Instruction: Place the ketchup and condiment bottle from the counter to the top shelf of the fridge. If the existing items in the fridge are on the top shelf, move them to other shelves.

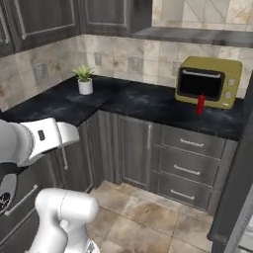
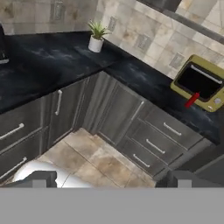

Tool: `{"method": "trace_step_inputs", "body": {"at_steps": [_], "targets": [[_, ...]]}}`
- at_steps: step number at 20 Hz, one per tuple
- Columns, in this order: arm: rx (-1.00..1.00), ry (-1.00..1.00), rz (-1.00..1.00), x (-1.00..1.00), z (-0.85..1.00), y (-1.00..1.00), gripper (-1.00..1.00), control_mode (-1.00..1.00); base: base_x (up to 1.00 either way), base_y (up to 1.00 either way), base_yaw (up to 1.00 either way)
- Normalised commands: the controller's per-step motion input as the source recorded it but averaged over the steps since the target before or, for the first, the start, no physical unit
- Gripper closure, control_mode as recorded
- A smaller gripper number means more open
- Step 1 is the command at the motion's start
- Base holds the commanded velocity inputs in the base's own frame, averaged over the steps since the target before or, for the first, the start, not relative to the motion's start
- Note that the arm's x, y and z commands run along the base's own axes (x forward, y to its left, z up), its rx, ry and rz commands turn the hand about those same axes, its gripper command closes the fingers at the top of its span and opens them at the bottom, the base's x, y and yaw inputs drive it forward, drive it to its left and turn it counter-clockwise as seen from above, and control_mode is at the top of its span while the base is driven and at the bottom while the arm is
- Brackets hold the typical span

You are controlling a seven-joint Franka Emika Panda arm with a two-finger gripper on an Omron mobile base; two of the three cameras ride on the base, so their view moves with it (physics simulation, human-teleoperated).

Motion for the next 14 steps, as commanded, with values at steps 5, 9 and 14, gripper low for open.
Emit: {"method": "trace_step_inputs", "body": {"at_steps": [5,9,14], "targets": [[0.0,0.0,0.0,0.0,0.0,0.0,-1.0,1.0,0.24,0.0,-0.74],[0.0,0.0,0.0,0.0,0.0,0.0,-1.0,1.0,0.77,-0.13,-0.53],[0.0,0.0,0.0,0.0,0.0,0.0,-1.0,1.0,1.0,0.01,-0.13]]}}
